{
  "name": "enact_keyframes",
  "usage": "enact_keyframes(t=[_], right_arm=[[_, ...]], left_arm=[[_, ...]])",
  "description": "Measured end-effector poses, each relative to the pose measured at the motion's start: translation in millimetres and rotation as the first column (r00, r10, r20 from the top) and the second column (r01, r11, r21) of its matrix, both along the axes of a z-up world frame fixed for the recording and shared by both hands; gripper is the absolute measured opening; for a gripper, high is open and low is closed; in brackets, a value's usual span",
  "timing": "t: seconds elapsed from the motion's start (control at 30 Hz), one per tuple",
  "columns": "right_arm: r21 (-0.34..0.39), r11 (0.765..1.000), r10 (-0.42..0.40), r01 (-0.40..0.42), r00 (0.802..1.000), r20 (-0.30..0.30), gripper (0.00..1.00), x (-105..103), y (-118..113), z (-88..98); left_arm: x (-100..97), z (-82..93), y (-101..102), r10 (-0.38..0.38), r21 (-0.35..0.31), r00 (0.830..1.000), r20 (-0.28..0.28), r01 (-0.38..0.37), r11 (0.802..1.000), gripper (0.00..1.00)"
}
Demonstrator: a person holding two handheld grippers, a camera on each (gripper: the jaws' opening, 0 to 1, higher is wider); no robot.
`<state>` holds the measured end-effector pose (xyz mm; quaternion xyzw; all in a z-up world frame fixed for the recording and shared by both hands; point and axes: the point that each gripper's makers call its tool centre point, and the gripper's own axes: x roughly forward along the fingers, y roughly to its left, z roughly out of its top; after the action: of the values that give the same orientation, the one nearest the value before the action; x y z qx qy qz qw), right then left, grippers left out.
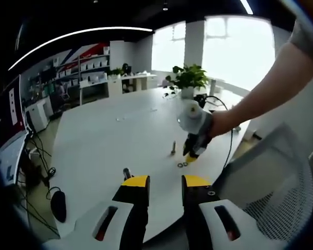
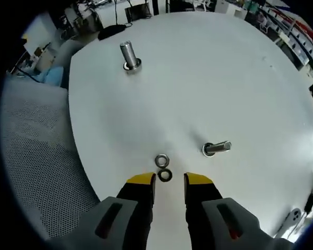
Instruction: Place the washer onto the threaded stud by aligning its center hole with the stud, sliding it down to the base, and recovering from edge contact or off-axis alignment until the washer reaches the visible bottom stop.
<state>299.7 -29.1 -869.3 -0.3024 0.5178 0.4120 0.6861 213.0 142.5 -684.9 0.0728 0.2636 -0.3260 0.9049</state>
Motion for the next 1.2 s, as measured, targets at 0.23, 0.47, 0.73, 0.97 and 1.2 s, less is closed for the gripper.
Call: enact_keyframes(t=[0.23, 0.47, 0.73, 0.97, 1.2], right_arm=[[0.045, 0.999, -0.002, 0.002, 1.0, 0.0, 0.24, -5, 0, -8.2], [0.073, 0.997, 0.008, -0.01, 1.0, 0.026, 0.22, -3, 2, -9.1], [0.069, 0.991, 0.111, -0.116, 0.991, 0.075, 0.19, -2, 6, -8.6], [0.098, 0.988, 0.113, -0.121, 0.99, 0.08, 0.16, 0, 7, -8.6], [0.185, 0.974, 0.118, -0.13, 0.99, 0.075, 0.17, -2, 8, -6.0]], left_arm=[[1.3, -0.2, 1, 0.017, -0.01, 1.0, -0.008, -0.017, 1.0, 0.23], [0.8, 1.4, 2, 0.017, 0.025, 1.0, 0.018, -0.018, 1.0, 0.23], [3.1, -2.7, 8, 0.041, 0.075, 0.999, 0.025, -0.043, 0.996, 0.22], [5.9, -5.8, 14, 0.074, 0.064, 0.997, 0.001, -0.074, 0.995, 0.22], [3.2, -12.0, 11, 0.046, 0.122, 0.999, -0.001, -0.046, 0.992, 0.22]])
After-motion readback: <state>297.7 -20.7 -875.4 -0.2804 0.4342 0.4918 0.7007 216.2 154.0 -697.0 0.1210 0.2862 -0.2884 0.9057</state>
